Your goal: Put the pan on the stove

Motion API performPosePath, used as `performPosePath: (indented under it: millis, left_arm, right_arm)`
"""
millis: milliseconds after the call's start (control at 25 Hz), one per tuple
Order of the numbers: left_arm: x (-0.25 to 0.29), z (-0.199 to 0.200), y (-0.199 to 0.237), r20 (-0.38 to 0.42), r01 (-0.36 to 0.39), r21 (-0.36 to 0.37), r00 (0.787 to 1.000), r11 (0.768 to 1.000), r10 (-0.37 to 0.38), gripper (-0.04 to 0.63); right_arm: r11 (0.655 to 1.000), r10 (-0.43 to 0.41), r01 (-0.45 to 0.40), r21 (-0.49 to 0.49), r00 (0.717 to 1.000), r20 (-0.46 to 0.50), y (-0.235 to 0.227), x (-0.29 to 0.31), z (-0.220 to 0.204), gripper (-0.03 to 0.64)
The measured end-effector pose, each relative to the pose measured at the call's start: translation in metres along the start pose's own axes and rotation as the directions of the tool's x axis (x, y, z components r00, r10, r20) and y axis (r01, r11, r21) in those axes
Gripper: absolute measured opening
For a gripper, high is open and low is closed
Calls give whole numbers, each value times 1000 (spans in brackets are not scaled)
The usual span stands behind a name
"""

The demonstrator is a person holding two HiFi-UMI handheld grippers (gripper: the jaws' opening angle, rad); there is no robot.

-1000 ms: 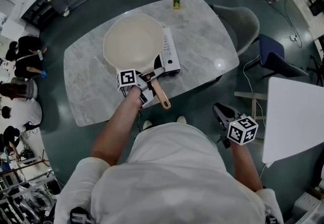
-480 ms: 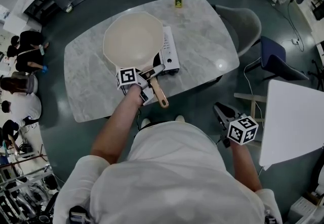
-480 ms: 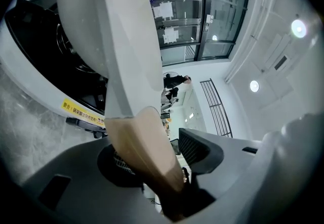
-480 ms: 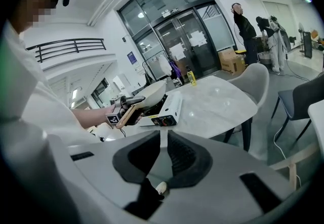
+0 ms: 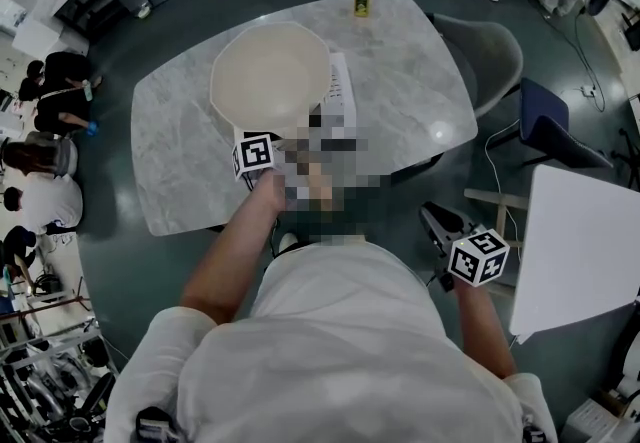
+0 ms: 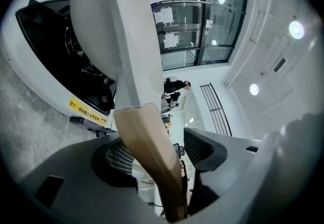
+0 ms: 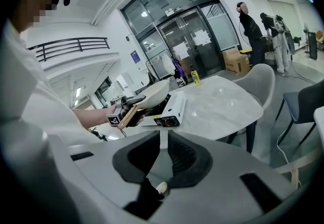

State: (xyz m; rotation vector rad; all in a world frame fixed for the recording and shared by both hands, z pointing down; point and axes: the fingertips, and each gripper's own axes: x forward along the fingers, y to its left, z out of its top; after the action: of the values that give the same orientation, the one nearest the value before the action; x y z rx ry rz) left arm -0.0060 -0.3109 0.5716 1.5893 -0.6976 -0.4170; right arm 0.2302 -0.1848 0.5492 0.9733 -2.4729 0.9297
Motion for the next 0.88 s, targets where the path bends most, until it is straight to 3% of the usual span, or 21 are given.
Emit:
performPosePath:
  millis: [440,600,720,880]
  left_arm:
    - [-34,-1,-1,46,3,4,999,1000,-3,291]
    - [-62,-5,3,59,-16,-3,998,1000,16,293]
    - [-84,-9,0,67,25,0,997,1000,-25,293]
    - [-119,-16,-7,68,20,42,997,999,-23,291]
  right_arm:
    - [999,29,-30,-36,999,-16,14,19,8,60]
    - [997,76,-76,-22,997,-12,33,32,18,61]
    - [995,95,-95,-38,995,-2,49,43,28,61]
    - [990,113,-113,-83,994,0,71,57,42,60]
